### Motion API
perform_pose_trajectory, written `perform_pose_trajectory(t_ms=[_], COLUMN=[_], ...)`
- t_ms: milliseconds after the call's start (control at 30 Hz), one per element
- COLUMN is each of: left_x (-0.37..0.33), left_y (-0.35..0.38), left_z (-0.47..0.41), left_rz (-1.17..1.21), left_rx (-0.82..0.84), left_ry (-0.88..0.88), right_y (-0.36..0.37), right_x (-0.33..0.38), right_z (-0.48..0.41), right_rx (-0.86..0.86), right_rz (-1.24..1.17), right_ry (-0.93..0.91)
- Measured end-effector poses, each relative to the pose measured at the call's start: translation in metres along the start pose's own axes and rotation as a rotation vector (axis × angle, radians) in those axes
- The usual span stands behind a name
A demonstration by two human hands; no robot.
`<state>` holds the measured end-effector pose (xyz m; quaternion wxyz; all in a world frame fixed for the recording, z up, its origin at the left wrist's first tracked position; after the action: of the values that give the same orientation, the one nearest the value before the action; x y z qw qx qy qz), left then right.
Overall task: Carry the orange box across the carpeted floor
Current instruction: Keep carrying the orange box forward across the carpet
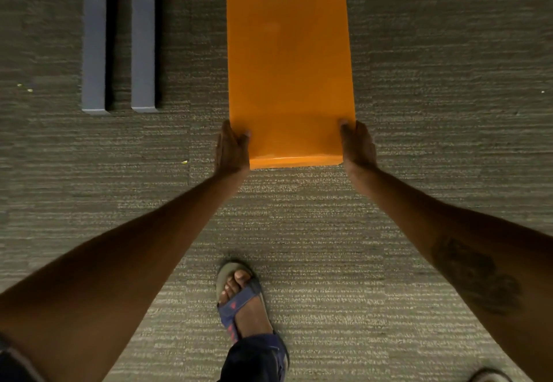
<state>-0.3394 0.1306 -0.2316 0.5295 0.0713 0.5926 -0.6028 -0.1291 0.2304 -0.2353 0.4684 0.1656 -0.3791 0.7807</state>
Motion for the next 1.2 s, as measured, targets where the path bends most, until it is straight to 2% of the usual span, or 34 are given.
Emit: perform_pose_trajectory(t_ms=[133, 267, 633, 767, 1200], left_x=[0.008, 0.014, 0.054, 0.07, 0.088], left_y=[-0.012, -0.036, -0.112, -0.137, -0.166], left_z=[-0.008, -0.029, -0.109, -0.131, -0.16], left_rz=[0.102, 0.201, 0.157, 0.216, 0.272], left_rx=[-0.028, -0.038, -0.122, -0.116, -0.095], left_ry=[0.017, 0.014, 0.065, 0.052, 0.092], right_y=[0.013, 0.037, 0.132, 0.16, 0.199], right_x=[-0.007, 0.008, 0.079, 0.1, 0.136], right_z=[0.002, 0.006, -0.01, -0.011, -0.01], right_rx=[0.018, 0.019, 0.042, 0.042, 0.071], right_rz=[-0.176, -0.219, -0.237, -0.222, -0.129], right_ry=[-0.028, -0.03, -0.114, -0.129, -0.128])
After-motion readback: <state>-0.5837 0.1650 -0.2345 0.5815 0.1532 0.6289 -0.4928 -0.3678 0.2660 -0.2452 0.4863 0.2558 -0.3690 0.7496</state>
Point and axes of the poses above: each hand's wrist, its own z-axis away from the middle knuckle, its own y-axis out of the palm, x = y × z, the point moved 1 cm from there along -z, towards the middle knuckle, and after that the axes turned 13 degrees about y, right-handed, at the moved point
